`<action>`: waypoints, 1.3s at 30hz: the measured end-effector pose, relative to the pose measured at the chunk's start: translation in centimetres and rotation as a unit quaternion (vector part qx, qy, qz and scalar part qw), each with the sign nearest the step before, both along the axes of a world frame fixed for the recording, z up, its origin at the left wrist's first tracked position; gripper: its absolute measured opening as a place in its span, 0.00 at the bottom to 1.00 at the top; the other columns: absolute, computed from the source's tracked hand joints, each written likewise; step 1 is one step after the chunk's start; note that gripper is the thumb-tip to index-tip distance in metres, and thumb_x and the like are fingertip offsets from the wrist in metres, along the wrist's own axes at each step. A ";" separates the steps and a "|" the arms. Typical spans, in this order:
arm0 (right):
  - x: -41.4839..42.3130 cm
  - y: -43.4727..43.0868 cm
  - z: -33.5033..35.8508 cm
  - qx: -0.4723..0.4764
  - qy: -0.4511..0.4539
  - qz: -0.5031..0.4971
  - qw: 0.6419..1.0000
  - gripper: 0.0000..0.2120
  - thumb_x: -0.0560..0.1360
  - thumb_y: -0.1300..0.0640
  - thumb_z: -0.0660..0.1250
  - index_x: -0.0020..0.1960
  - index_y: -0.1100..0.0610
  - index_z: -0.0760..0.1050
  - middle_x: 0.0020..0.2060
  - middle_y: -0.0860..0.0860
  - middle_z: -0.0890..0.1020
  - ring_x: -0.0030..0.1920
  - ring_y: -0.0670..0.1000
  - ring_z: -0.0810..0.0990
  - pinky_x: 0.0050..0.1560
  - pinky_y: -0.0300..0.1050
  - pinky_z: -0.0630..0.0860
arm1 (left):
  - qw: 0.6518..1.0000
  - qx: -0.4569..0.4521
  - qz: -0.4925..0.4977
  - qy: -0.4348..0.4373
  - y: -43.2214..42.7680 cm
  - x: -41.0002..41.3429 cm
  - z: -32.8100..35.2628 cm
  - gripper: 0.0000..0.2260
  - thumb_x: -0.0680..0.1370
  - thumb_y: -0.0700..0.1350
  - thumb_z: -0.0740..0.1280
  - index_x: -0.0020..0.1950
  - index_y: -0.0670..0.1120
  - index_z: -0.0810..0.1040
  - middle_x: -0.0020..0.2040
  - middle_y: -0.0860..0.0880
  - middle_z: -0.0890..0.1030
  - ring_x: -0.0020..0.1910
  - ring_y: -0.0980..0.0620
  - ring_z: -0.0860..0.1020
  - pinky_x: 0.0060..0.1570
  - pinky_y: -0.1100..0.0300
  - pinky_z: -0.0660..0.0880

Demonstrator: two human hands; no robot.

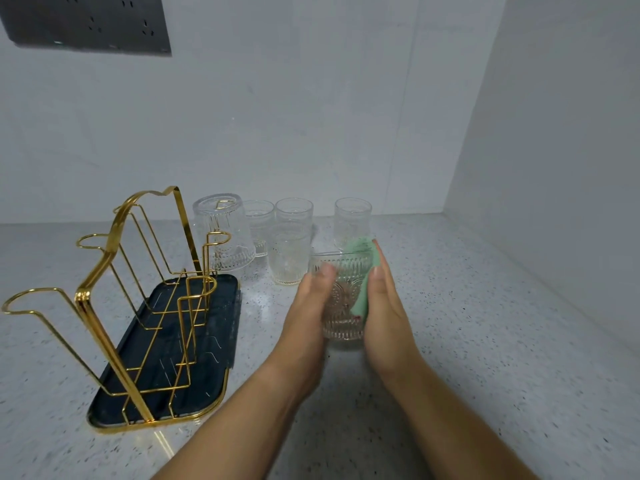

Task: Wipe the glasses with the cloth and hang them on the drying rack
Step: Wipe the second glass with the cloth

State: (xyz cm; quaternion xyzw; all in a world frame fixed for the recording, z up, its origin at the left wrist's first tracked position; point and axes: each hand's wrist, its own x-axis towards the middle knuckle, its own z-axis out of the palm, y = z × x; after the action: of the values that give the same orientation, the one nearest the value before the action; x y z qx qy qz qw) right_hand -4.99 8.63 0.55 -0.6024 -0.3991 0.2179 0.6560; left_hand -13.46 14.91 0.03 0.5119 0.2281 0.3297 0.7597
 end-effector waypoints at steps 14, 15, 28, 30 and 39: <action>-0.9 -0.2 -0.6 0.008 -0.034 0.010 0.999 0.26 0.83 0.36 0.47 0.80 0.31 0.49 0.80 0.45 0.64 0.75 0.47 0.71 0.70 0.53 0.75 | 0.999 -0.035 -0.006 0.000 0.6 -0.1 0.1 0.28 0.78 0.67 0.62 0.68 0.49 0.82 0.62 0.44 0.87 0.61 0.42 0.85 0.60 0.45 0.81; -0.4 -0.1 -0.2 0.009 0.030 0.000 1.000 0.25 0.84 0.38 0.48 0.81 0.37 0.57 0.74 0.50 0.74 0.66 0.47 0.81 0.60 0.48 0.82 | 0.999 -0.038 -0.016 0.005 0.3 0.0 0.2 0.27 0.81 0.66 0.59 0.66 0.49 0.84 0.61 0.43 0.87 0.61 0.41 0.85 0.61 0.44 0.80; -2.6 -0.8 -1.8 -0.033 -0.096 0.061 0.993 0.29 0.79 0.36 0.47 0.72 0.25 0.33 0.73 0.24 0.38 0.77 0.29 0.45 0.78 0.33 0.51 | 0.996 -0.045 0.057 -0.060 1.7 -0.3 0.2 0.26 0.67 0.72 0.72 0.55 0.55 0.82 0.50 0.53 0.89 0.53 0.51 0.88 0.65 0.42 0.79; -2.1 -0.3 -1.7 -0.021 -0.106 0.027 0.994 0.28 0.79 0.35 0.47 0.72 0.24 0.35 0.75 0.25 0.40 0.79 0.34 0.46 0.80 0.41 0.50 | 0.997 -0.028 0.053 -0.046 1.6 -0.1 -0.1 0.20 0.72 0.71 0.67 0.50 0.59 0.86 0.50 0.56 0.89 0.56 0.52 0.87 0.66 0.44 0.78; -0.5 0.1 -0.5 -0.023 -0.006 0.014 1.000 0.27 0.83 0.39 0.47 0.82 0.38 0.53 0.75 0.44 0.71 0.62 0.28 0.75 0.54 0.20 0.71 | 1.000 0.018 -0.024 -0.003 0.8 0.0 -0.1 0.30 0.73 0.60 0.76 0.69 0.44 0.80 0.62 0.39 0.86 0.60 0.38 0.85 0.60 0.44 0.82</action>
State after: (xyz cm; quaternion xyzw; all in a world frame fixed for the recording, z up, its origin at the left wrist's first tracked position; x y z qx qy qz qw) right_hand -5.44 8.70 0.08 -0.6127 -0.4064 0.2327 0.6366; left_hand -13.42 15.71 -0.09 0.5300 0.2077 0.3165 0.7588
